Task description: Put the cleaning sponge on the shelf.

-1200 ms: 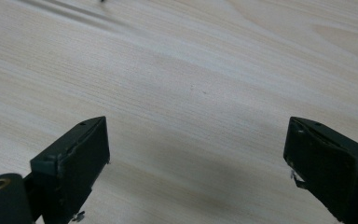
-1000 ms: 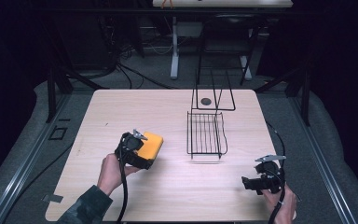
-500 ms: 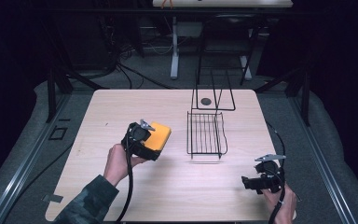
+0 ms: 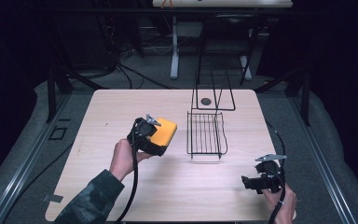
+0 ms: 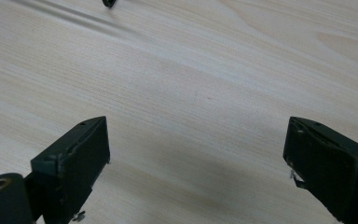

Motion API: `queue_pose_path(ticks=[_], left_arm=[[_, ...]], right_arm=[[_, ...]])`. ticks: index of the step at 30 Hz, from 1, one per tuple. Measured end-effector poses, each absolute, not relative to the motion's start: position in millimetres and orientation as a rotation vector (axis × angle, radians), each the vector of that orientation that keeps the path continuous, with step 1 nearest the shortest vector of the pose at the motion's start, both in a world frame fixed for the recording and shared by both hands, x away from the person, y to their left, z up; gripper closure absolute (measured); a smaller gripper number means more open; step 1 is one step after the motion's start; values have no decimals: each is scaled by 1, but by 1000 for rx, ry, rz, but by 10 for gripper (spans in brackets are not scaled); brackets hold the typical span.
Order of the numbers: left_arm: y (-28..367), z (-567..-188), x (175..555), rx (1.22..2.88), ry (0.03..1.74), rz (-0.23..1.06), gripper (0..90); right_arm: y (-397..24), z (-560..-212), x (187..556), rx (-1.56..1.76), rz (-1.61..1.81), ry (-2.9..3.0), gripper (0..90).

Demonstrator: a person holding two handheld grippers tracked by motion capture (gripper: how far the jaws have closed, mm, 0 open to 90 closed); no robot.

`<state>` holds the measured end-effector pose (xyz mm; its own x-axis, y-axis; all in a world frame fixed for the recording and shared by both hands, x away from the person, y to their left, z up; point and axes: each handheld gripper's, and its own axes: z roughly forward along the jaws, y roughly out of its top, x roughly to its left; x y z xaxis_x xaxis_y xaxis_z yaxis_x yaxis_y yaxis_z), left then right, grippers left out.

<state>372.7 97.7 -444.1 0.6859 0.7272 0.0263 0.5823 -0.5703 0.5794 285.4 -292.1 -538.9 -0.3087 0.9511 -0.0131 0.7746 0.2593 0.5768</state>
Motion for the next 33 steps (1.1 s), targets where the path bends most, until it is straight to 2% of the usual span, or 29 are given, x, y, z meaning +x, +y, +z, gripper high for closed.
queue_pose_path(ticks=[33], left_arm=[[42,-449,391,2309,932,286,233]], right_arm=[[-286,-536,283,1551,685,2188,71]])
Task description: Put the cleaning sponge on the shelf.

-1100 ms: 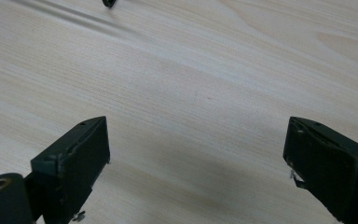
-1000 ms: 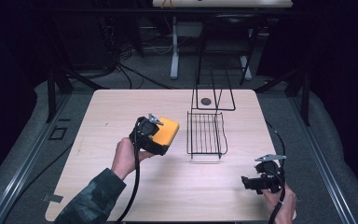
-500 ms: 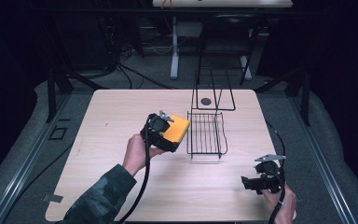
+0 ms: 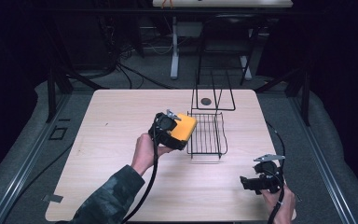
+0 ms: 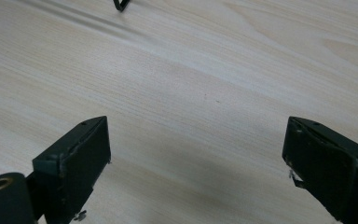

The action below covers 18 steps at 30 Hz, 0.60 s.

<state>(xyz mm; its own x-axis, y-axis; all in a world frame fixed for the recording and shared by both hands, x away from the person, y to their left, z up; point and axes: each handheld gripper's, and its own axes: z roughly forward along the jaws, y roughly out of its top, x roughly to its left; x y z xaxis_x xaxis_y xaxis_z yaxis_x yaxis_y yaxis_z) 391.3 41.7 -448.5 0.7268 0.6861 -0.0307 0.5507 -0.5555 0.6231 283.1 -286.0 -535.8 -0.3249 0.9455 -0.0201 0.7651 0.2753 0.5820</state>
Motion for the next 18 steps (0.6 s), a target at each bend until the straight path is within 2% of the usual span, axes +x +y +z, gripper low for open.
queue_pose_path(ticks=[18], left_arm=[[5,-468,408,2274,960,270,235]], right_arm=[[-288,-532,282,1550,684,2173,75]])
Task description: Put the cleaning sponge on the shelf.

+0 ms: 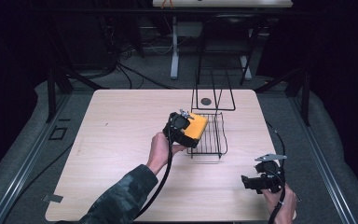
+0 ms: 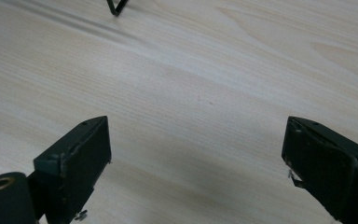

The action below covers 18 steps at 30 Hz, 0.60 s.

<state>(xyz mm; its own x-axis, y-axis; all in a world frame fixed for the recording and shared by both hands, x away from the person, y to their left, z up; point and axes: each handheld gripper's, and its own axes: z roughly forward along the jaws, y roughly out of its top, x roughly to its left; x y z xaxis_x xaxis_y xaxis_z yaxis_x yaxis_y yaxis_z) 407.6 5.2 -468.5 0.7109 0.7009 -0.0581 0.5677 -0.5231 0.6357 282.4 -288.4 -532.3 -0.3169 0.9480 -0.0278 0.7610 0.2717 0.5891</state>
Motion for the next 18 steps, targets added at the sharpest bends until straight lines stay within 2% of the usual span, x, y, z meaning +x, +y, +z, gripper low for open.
queue_pose_path(ticks=[6,18], left_arm=[[-4,-479,413,2224,1016,296,235],[-28,-490,425,2242,1051,295,235]], right_arm=[[-289,-534,282,1553,686,2180,75],[-289,-534,281,1552,692,2189,75]])
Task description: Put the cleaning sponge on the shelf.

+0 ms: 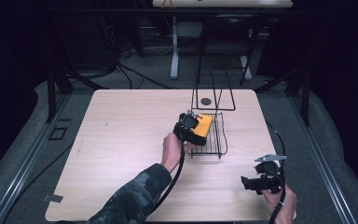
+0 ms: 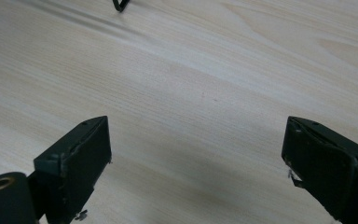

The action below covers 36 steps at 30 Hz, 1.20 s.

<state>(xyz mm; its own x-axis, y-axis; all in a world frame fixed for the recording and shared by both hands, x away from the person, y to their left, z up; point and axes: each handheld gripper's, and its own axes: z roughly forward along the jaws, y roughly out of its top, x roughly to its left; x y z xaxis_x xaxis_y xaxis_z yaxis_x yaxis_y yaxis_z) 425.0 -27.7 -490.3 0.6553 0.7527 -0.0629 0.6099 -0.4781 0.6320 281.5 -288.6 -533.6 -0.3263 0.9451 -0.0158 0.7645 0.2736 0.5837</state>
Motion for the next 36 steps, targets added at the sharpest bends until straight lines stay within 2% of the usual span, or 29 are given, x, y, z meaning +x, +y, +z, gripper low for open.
queue_pose_path(ticks=[22,36], left_arm=[[-55,-514,435,2309,1140,237,226],[-58,-518,430,2362,1117,234,165]], right_arm=[[-289,-534,280,1557,704,2197,76],[-291,-532,279,1555,710,2204,76]])
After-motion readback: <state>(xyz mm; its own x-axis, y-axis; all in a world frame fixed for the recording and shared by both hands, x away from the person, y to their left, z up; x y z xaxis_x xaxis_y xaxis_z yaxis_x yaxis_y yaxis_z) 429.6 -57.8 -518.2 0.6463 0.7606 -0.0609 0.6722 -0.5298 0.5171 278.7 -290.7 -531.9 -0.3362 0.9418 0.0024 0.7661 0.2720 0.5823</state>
